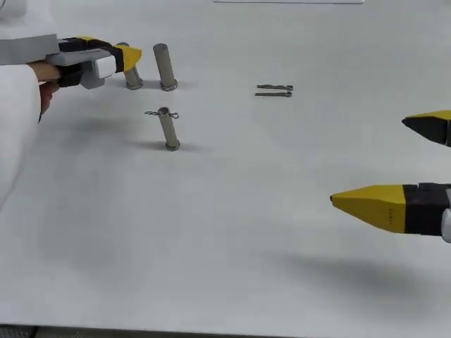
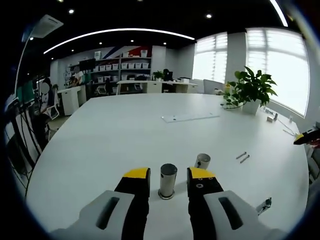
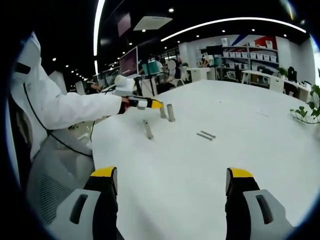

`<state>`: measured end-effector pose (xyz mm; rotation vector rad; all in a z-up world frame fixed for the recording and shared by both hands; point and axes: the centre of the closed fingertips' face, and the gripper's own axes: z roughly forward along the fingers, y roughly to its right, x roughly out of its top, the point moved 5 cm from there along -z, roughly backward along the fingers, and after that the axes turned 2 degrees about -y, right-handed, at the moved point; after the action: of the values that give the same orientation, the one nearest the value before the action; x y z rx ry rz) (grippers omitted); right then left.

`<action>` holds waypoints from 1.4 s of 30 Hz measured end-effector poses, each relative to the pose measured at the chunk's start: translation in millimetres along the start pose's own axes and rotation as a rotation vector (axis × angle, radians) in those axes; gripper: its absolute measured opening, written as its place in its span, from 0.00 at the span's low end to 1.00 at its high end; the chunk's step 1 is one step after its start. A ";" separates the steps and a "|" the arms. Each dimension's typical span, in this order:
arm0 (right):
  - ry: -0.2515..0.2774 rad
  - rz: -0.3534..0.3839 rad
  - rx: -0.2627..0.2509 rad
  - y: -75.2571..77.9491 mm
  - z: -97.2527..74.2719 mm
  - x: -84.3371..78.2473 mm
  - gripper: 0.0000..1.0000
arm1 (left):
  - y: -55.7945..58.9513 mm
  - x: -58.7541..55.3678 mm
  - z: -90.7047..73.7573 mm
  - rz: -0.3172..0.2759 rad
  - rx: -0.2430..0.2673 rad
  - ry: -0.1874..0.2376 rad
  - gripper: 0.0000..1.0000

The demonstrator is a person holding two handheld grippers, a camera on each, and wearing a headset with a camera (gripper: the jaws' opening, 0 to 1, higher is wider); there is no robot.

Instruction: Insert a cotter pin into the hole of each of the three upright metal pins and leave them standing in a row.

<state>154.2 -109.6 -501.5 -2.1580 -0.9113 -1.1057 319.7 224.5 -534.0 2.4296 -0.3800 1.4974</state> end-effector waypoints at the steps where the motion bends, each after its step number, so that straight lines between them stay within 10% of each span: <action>1: 0.002 0.002 0.001 -0.1 0.7 -0.1 0.88 | 0.3 -0.9 0.9 0.003 0.000 -0.005 0.25; 30: -0.002 -0.023 -0.007 2.0 4.5 -3.8 0.86 | -4.2 -11.3 10.4 -0.012 0.063 -0.065 0.09; 32: 0.033 0.011 -0.003 3.5 4.9 -0.1 0.85 | -2.2 -8.1 4.4 0.056 0.079 -0.072 0.09; 42: 0.071 0.038 0.014 6.0 6.5 0.8 0.84 | 24.5 24.4 -30.0 0.042 0.019 0.014 0.09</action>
<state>162.2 -108.5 -505.2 -2.1024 -0.8408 -1.1465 296.7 210.3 -496.9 2.4390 -0.4180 1.5419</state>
